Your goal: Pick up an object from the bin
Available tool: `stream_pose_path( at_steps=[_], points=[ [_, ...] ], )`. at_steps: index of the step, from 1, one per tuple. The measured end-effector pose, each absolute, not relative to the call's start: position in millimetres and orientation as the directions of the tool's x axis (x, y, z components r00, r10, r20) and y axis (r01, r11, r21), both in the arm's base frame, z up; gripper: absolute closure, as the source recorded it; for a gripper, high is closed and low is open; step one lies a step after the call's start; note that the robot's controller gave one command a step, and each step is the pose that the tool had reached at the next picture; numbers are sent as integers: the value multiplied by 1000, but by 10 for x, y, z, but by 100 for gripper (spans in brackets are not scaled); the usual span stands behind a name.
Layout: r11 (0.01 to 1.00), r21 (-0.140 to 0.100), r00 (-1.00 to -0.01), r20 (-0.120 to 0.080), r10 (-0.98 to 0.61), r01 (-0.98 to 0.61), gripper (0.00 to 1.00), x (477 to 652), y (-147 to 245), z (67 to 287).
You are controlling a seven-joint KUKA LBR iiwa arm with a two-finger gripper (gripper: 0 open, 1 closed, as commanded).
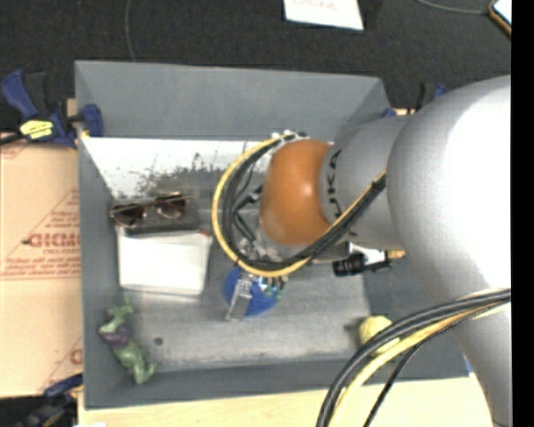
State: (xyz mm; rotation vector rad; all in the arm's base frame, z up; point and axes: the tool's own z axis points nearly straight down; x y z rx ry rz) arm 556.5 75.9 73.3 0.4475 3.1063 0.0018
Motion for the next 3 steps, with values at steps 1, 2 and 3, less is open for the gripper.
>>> stream_pose_path(
  at_steps=[1,2,3],
  points=[
    [944,3,-944,-7,330,330,0,5618,508,711],
    [957,3,-957,-7,291,291,100,5587,698,734],
    [957,3,-957,-7,291,291,100,5587,698,733]
  ],
)
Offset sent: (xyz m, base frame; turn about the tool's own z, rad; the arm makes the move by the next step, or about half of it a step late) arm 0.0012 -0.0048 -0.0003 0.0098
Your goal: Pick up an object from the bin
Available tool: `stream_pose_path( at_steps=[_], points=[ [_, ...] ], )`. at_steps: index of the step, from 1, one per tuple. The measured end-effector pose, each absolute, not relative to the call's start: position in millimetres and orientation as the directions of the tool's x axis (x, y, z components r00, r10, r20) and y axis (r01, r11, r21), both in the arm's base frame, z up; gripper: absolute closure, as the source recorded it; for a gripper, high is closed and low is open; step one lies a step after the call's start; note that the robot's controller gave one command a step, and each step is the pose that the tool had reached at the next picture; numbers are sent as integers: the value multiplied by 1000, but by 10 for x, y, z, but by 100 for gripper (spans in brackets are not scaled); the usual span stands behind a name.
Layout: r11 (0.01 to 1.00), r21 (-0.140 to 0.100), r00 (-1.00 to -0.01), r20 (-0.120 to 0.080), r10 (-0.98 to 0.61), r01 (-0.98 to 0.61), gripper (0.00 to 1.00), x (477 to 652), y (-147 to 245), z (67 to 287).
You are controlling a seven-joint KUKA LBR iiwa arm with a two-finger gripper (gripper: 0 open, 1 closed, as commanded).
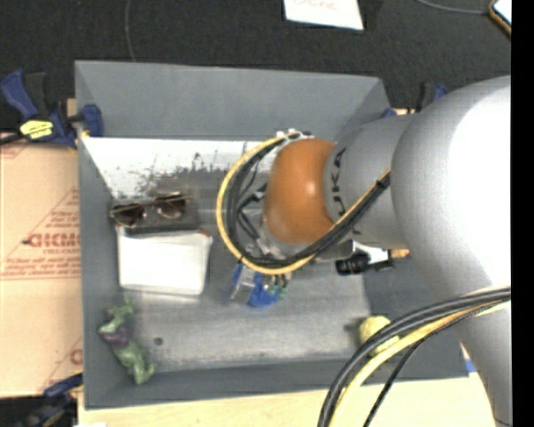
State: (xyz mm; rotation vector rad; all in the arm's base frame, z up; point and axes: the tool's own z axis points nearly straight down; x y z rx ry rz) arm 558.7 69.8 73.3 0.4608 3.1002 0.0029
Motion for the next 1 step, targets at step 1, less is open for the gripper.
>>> stream_pose_path(
  at_steps=[1],
  points=[
    [957,-2,-957,4,290,290,100,5553,690,950]
  ],
)
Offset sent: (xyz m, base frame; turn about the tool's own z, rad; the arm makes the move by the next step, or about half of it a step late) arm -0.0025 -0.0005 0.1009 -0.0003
